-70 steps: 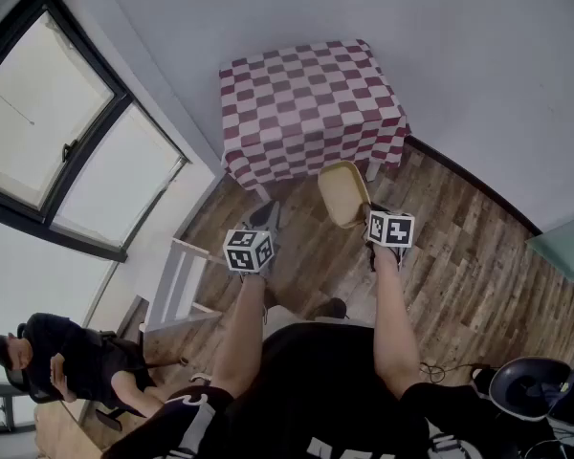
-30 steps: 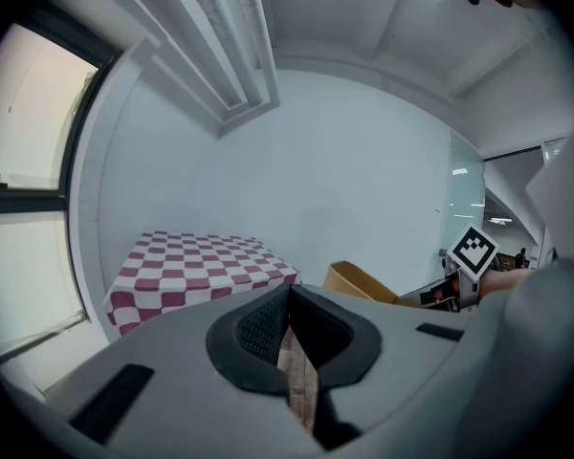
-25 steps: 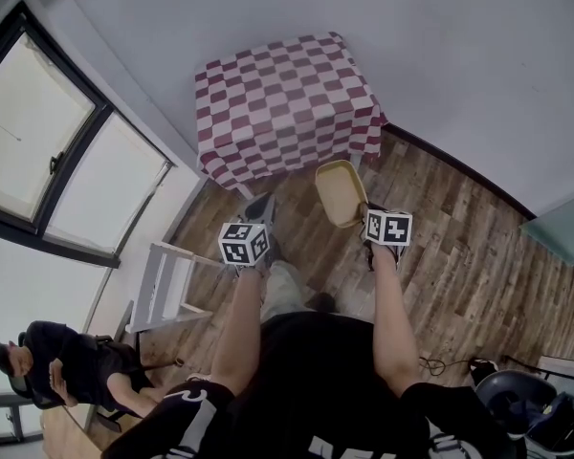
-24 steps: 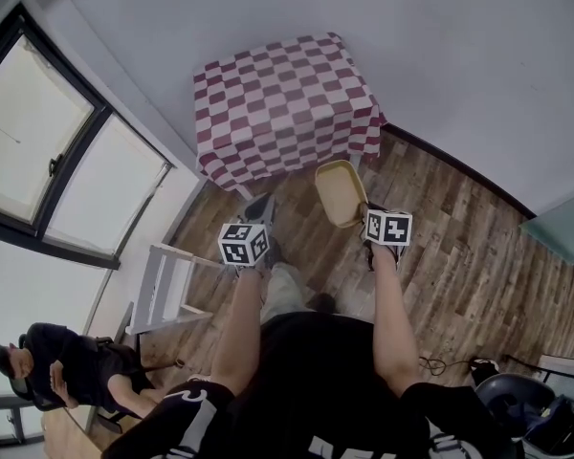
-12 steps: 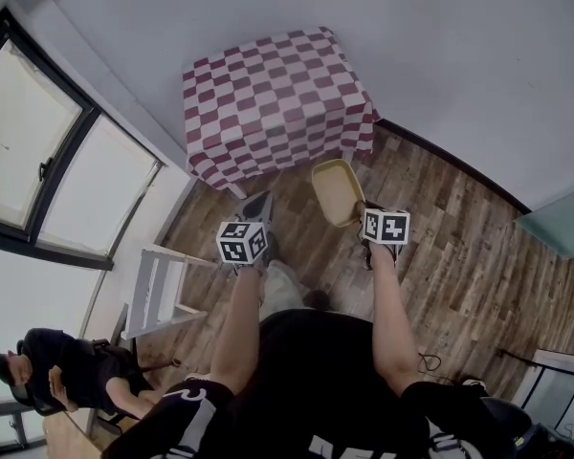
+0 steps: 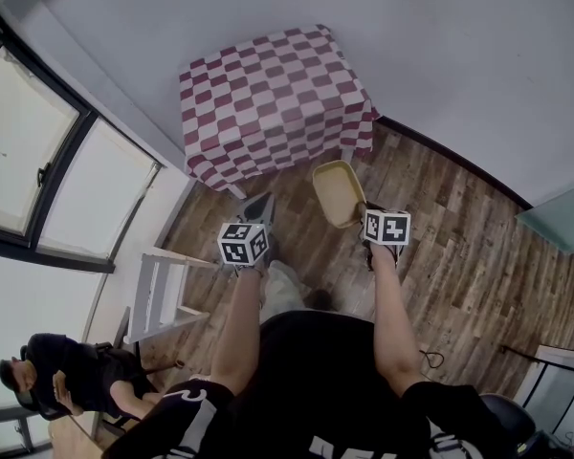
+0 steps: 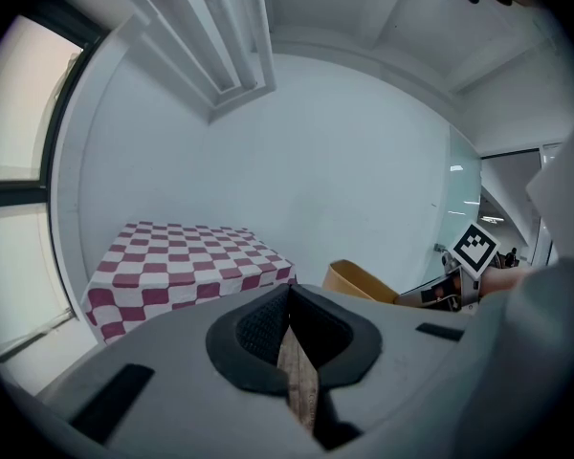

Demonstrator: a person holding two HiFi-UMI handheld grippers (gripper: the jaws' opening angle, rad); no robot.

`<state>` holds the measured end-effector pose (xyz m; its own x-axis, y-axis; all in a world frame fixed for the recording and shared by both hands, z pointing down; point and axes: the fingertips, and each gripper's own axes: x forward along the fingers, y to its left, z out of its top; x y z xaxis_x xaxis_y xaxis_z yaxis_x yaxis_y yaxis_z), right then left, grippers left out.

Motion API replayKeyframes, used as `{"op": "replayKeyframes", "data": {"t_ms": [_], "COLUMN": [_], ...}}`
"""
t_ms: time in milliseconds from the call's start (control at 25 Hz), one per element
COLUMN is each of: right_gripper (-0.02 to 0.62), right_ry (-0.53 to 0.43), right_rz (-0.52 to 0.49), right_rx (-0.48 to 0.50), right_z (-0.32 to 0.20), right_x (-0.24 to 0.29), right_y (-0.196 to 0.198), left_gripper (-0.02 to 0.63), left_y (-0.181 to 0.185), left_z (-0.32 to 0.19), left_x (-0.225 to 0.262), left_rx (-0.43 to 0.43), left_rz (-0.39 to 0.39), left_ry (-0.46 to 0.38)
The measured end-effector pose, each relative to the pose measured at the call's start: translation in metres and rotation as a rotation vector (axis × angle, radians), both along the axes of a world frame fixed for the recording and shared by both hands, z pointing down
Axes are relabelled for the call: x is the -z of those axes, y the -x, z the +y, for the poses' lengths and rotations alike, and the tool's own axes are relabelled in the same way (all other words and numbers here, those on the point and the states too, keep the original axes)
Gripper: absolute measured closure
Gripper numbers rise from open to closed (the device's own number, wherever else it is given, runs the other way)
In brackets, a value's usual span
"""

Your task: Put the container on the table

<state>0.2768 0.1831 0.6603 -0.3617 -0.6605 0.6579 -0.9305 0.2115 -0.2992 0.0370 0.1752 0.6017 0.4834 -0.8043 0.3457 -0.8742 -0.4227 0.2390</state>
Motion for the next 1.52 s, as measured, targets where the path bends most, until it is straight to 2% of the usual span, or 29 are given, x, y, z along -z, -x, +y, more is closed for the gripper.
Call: {"op": "replayKeyframes", "data": {"t_ms": [760, 1080, 1520], "right_gripper": [0.561, 0.561, 0.561], "right_ry": [0.013, 0.032, 0.046], "right_rz": [0.01, 0.014, 0.007], "right_rx": [0.018, 0.004, -0.009], "right_z": [-0.041, -0.091, -0.179], "right_x": [-0.007, -0.009, -0.001], "right_y": [0.022, 0.039, 0.095], "left_gripper": [0.58, 0.58, 0.58], "left_y": [0.023, 0.039, 0.086], "left_z": [-0.041, -0.094, -0.189], "left_x": [-0.006, -0.007, 0.003], "left_rx": [0.01, -0.001, -0.026], "left_rz": [0.007, 0.016, 0.022], "left_ry": [0.009, 0.02, 0.028]}}
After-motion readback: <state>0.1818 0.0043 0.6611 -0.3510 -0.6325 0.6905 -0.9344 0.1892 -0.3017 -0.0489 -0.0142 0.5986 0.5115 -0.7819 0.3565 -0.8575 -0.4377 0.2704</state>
